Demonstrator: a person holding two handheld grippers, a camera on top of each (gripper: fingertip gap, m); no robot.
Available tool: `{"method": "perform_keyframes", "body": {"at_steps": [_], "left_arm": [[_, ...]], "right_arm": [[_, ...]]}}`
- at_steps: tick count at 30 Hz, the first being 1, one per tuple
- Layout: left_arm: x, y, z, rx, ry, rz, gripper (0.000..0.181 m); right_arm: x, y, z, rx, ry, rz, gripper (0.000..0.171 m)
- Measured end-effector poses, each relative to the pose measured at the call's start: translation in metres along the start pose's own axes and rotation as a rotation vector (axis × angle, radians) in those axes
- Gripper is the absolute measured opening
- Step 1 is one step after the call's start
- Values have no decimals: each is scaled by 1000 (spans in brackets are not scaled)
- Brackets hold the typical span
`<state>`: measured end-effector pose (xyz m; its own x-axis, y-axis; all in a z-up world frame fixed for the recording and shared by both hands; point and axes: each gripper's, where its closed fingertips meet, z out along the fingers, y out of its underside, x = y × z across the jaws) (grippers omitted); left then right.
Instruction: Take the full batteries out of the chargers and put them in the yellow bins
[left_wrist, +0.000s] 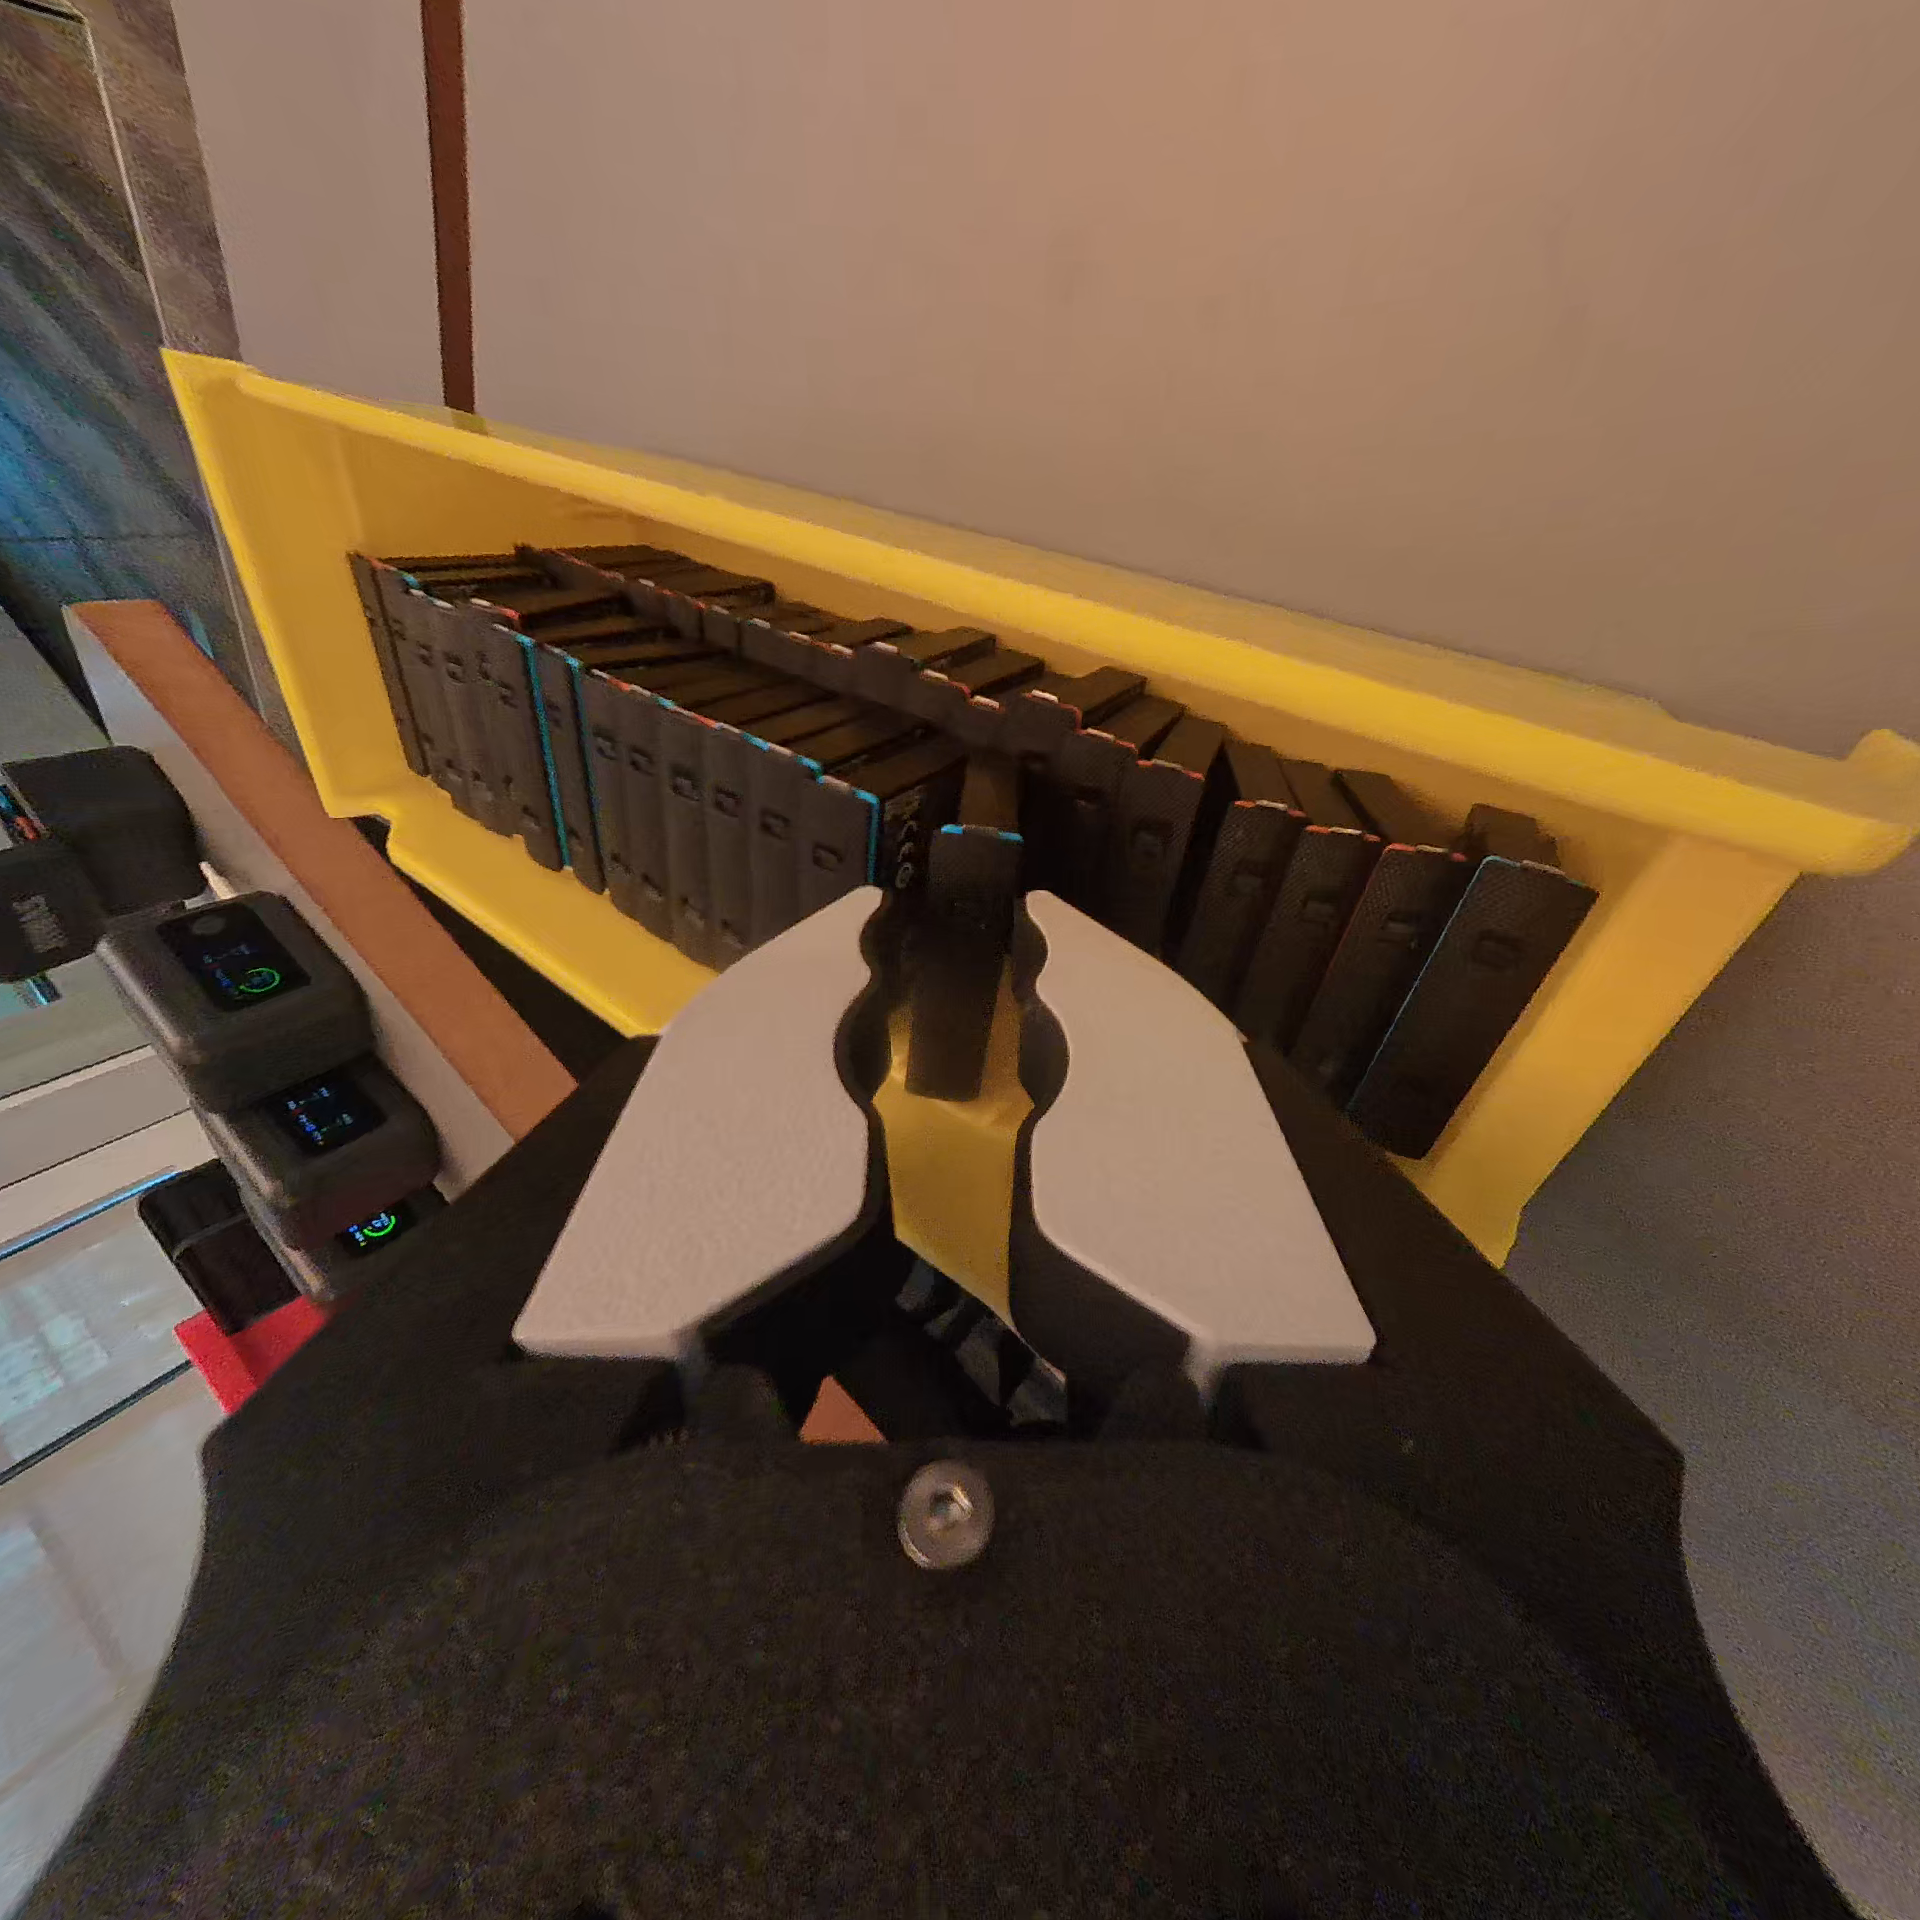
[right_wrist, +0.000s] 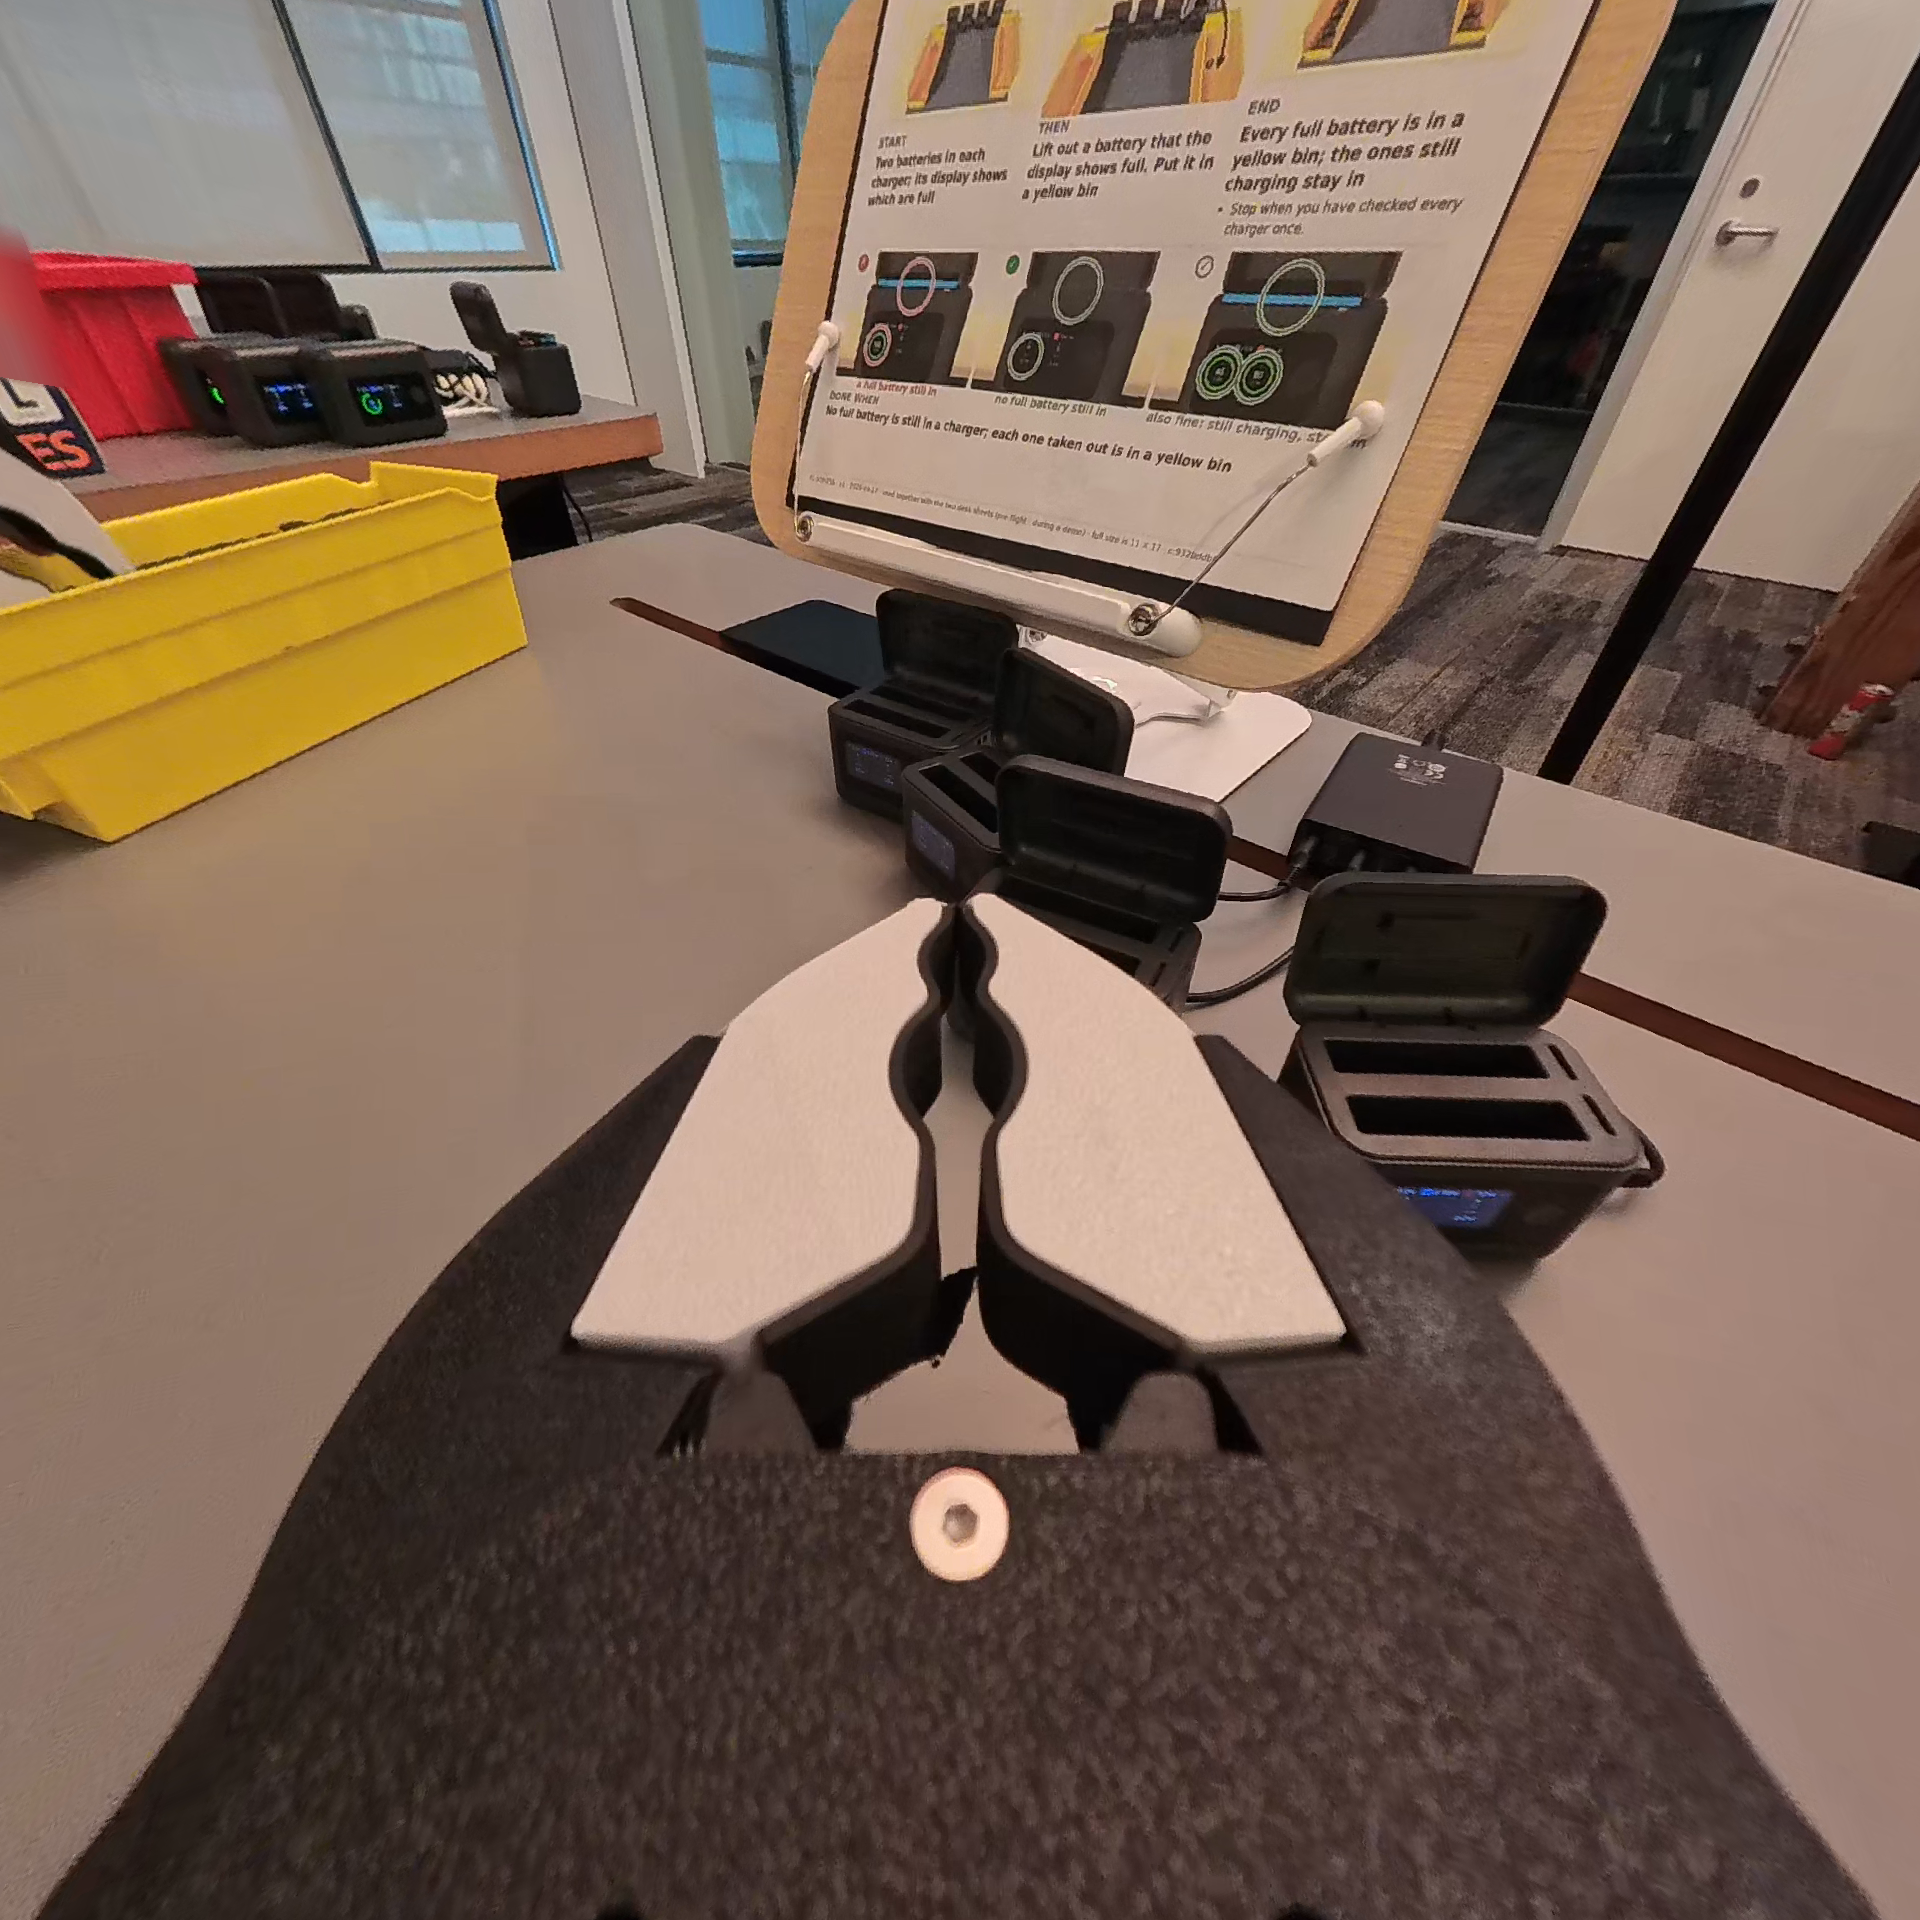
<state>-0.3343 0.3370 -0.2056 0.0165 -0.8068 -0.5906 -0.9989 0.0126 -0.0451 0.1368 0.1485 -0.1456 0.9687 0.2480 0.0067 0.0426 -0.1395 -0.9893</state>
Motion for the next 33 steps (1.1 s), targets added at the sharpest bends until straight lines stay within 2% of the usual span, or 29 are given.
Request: {"method": "perform_keyframes", "body": {"at_steps": [8,12,15,18,23,29,33], "left_arm": [[0,0,0,-15,1,29,16],[-16,4,-32,10,-37,-18,16],[-25,-12,-73,114,-55,-62,16],[-21,-46,-110,247,-45,-56,16],[38,-150,-154,607,180,26,16],[118,-251,-162,836,502,142,16],[145,-291,-163,898,586,203,16]], "right_arm": [[0,0,0,-2,-1,-4,0],[-3,-2,0,7,-19,-18,0],[-20,-5,0,16,-74,-99,0],[-54,-5,2,-4,-198,-186,2],[-125,-9,3,-53,-422,-319,12],[-166,-16,6,-101,-538,-413,28],[-175,6,10,-180,-575,-465,33]]}}
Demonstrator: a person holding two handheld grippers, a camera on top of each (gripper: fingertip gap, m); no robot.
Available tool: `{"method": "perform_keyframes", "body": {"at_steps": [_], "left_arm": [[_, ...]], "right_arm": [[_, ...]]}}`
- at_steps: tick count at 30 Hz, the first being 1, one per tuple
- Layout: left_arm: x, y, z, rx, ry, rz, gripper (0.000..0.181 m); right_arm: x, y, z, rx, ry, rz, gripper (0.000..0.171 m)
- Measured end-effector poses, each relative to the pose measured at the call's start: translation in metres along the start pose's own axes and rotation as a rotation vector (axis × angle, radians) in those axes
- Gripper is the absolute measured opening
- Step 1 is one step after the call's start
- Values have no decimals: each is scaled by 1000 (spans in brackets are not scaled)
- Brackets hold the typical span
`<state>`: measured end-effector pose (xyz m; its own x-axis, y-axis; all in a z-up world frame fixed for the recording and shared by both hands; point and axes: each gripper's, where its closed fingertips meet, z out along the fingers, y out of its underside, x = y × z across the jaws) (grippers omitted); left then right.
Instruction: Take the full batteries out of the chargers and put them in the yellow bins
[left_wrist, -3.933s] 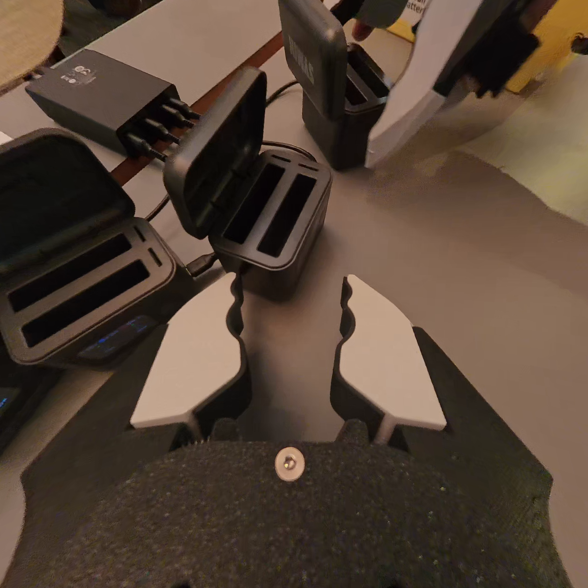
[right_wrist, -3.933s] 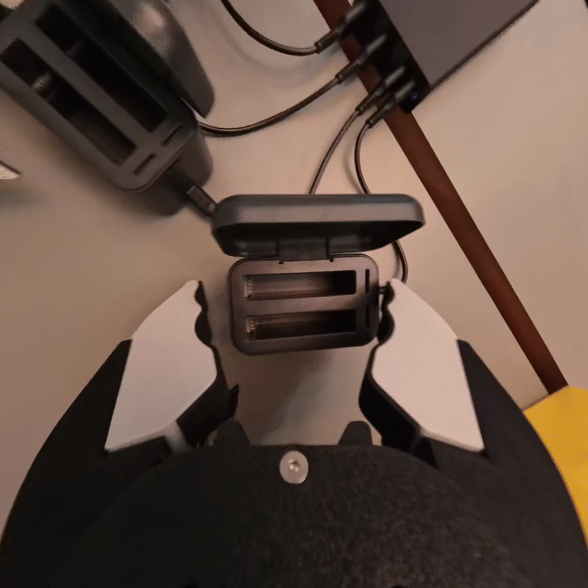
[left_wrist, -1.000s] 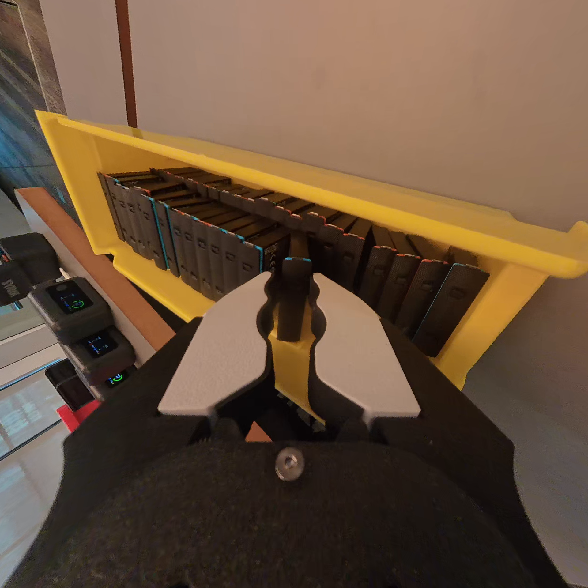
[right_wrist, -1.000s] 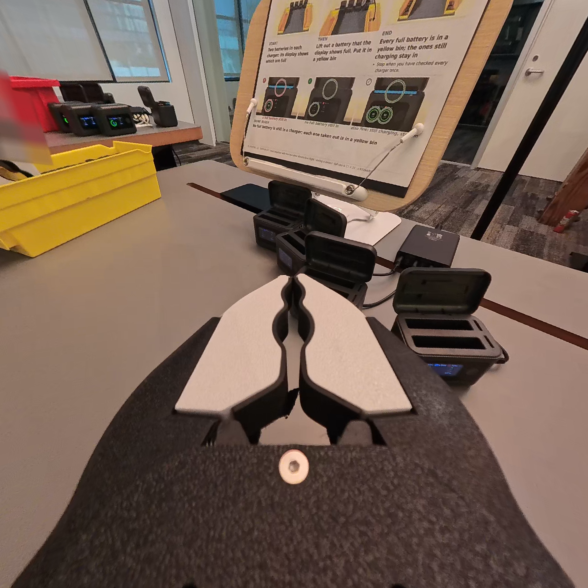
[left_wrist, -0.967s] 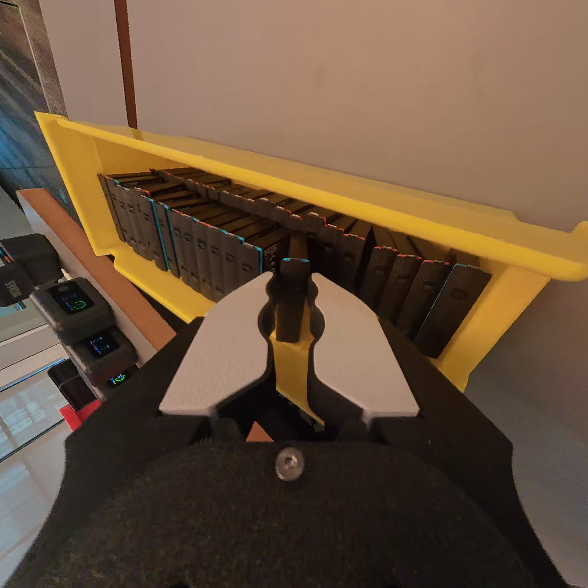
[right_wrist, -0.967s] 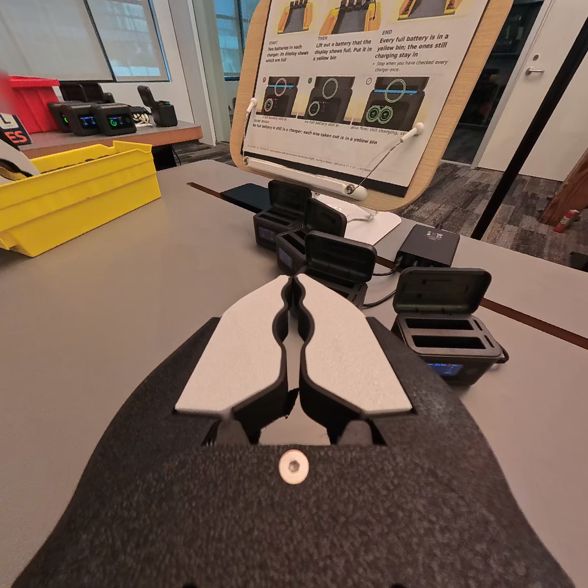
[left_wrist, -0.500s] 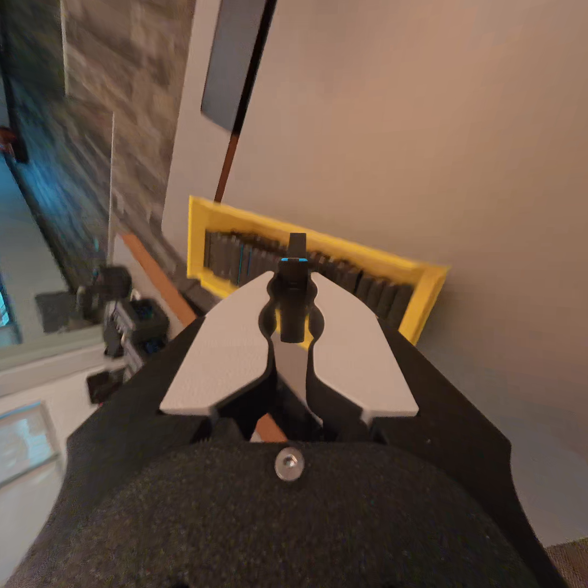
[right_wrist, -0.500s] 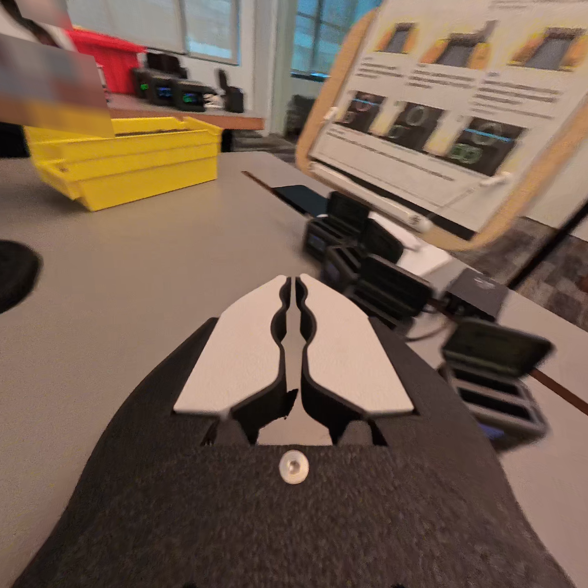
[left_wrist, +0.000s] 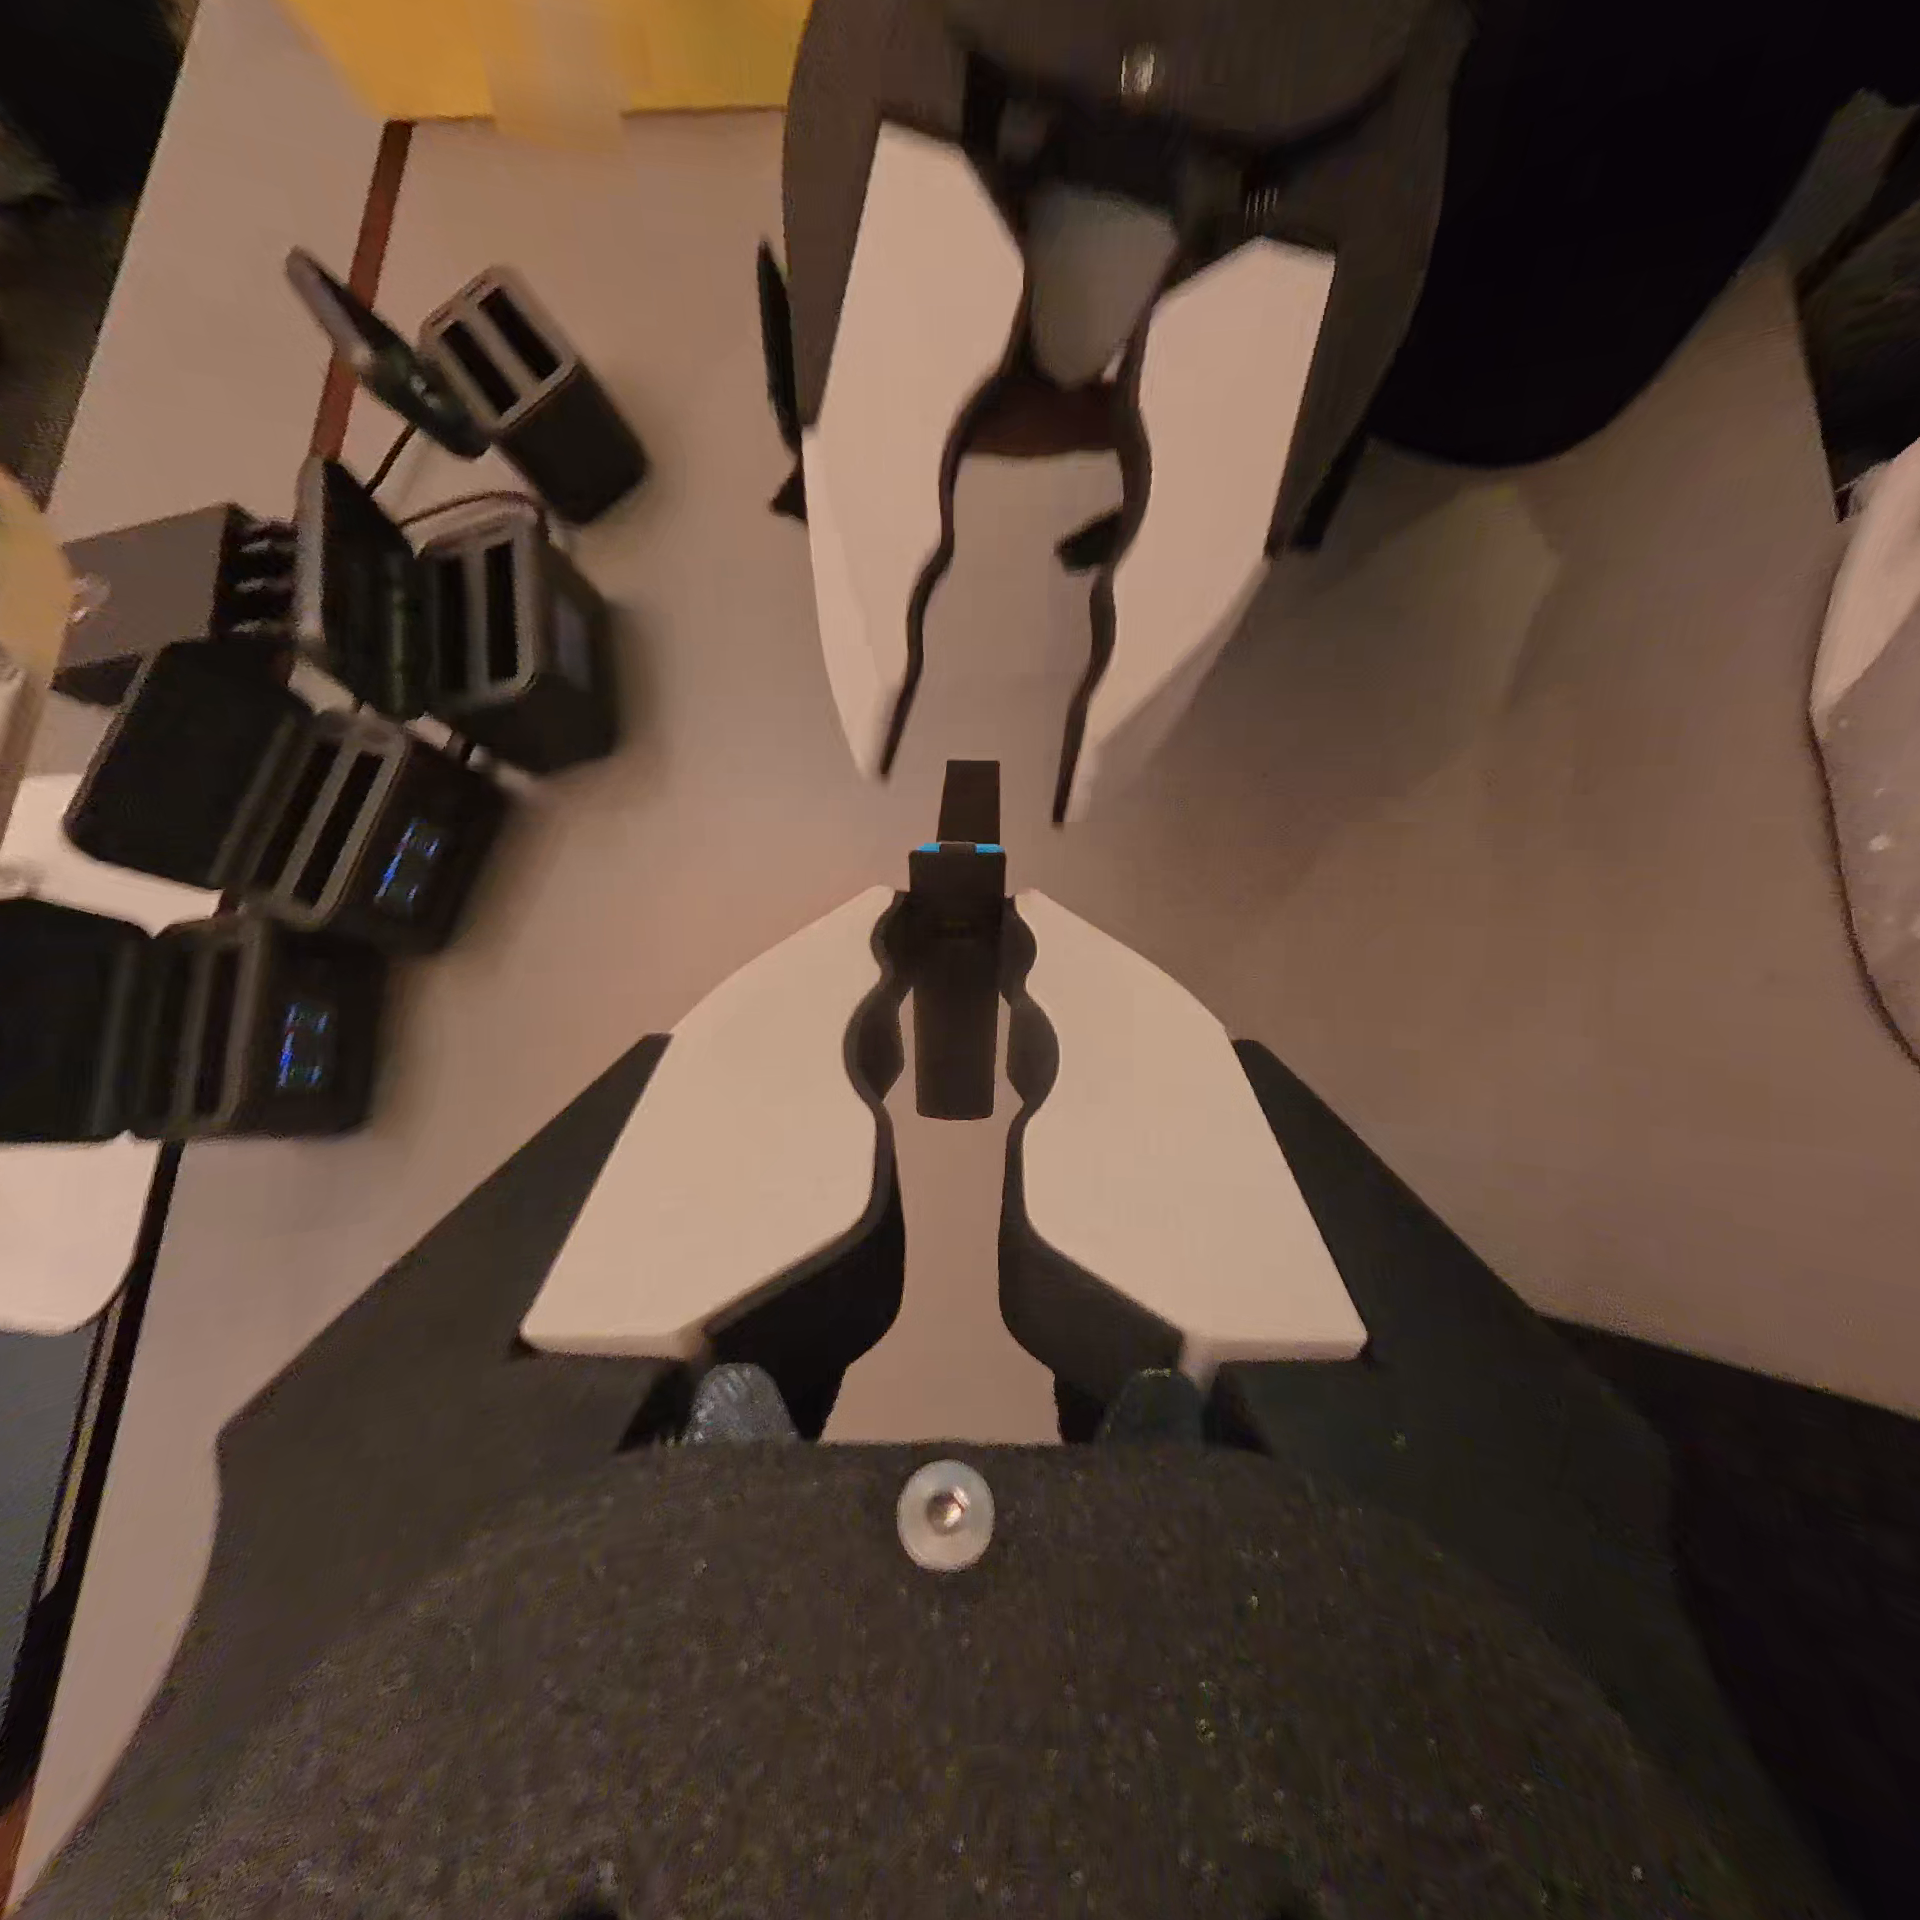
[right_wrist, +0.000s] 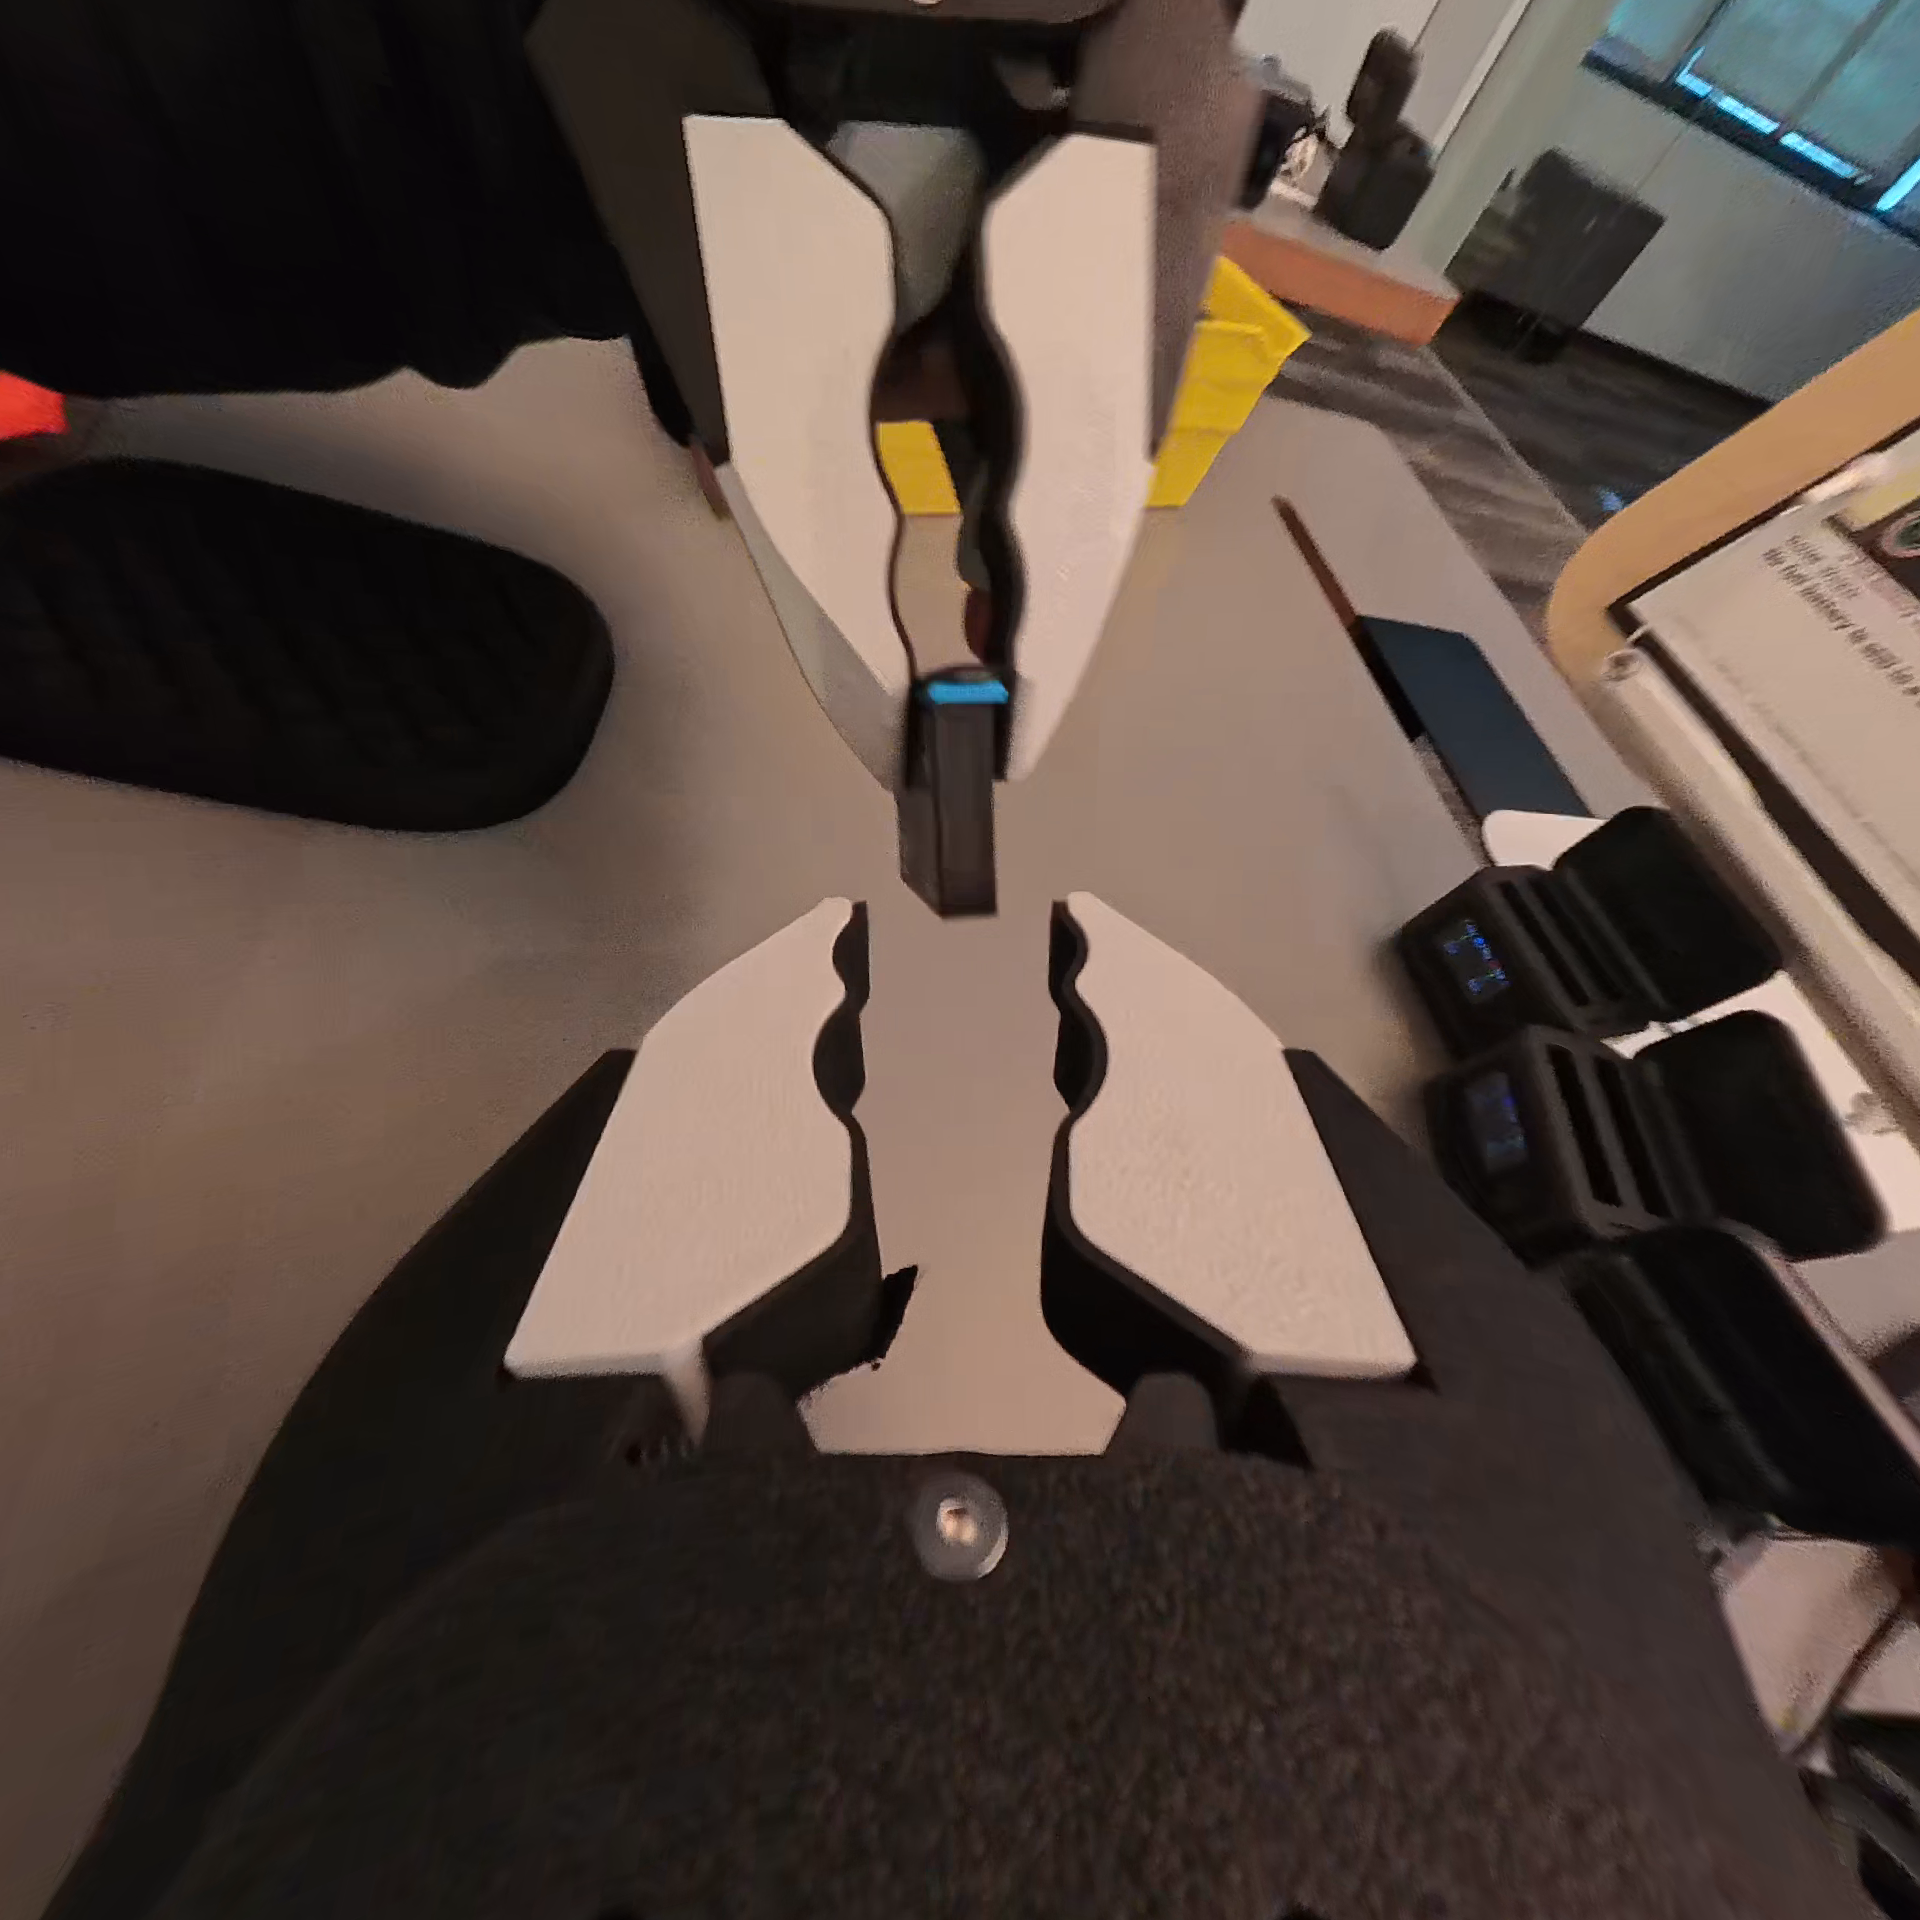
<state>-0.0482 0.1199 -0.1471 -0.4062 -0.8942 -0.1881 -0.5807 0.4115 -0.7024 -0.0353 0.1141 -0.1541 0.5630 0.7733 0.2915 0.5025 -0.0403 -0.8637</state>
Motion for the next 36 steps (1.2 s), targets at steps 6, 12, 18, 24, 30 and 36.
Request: {"method": "perform_keyframes", "body": {"at_steps": [6,12,18,24,30,36], "left_arm": [[6,-11,21,61,74,-9,17],[0,-8,20,147,62,-60,18],[-7,-8,24,153,36,-42,15],[-55,3,17,57,-94,-16,15],[-149,29,5,-116,-370,-19,15],[-209,53,16,-290,-453,24,15]], "right_arm": [[-5,7,2,50,-79,94,11],[0,8,-4,163,-134,179,10],[10,10,-3,196,-92,197,11],[49,32,-10,143,89,256,18],[66,58,-9,70,156,297,18],[57,71,3,2,137,263,18]]}}
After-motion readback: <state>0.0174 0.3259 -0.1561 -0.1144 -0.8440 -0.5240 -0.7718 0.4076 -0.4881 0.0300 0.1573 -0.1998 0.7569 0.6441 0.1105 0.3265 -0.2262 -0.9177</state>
